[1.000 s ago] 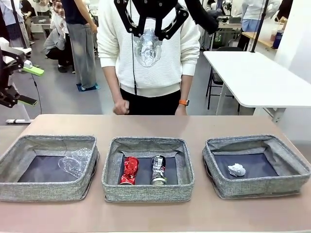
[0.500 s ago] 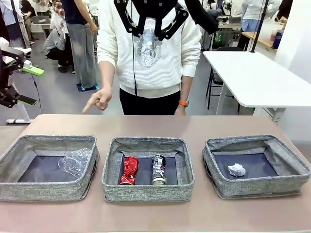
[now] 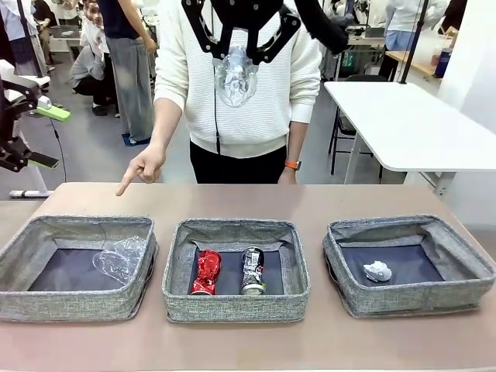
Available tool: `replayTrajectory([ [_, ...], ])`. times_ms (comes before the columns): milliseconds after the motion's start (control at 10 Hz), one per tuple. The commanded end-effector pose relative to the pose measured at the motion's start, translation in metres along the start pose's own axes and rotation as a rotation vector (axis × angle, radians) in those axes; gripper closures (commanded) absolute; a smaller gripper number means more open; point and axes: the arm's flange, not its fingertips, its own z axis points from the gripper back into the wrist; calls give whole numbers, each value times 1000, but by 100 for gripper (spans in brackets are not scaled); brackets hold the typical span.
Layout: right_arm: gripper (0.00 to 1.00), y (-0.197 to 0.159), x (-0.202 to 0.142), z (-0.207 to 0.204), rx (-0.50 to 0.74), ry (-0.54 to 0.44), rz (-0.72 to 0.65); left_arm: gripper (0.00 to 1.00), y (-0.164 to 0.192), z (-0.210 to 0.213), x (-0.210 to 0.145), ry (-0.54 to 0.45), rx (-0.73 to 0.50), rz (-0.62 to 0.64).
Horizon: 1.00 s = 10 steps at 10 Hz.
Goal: Sort the waste into the appropriate baskets.
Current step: Place the picked waste into the Fabric basket indicated by the person.
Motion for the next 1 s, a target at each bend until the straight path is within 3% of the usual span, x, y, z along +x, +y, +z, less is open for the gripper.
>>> replayTrajectory([
  [0,78,0,0,0,0,0,0,0,-1,3,-2,11,7,3],
  [100,78,13,14,-28,-45,52,210,0,0,0,0,0,0,0],
  [200,78,37,32,-77,29,131,417,0,14,21,-7,-44,286,48],
  [300,78,66,32,-133,93,233,561,0,40,52,-21,-152,547,182],
  [400,78,100,21,-189,156,276,689,0,66,95,-50,-232,697,397],
  [500,78,127,7,-220,240,285,818,0,75,129,-77,-325,691,537],
  [600,78,149,-1,-243,247,272,917,0,75,142,-94,-356,527,543],
  [700,78,157,-4,-247,161,319,973,0,76,143,-95,-403,464,552],
  [800,78,138,-17,-261,220,278,790,0,87,141,-77,-305,577,360],
  [900,78,154,-27,-282,226,313,894,0,87,141,-77,-305,577,360],
])
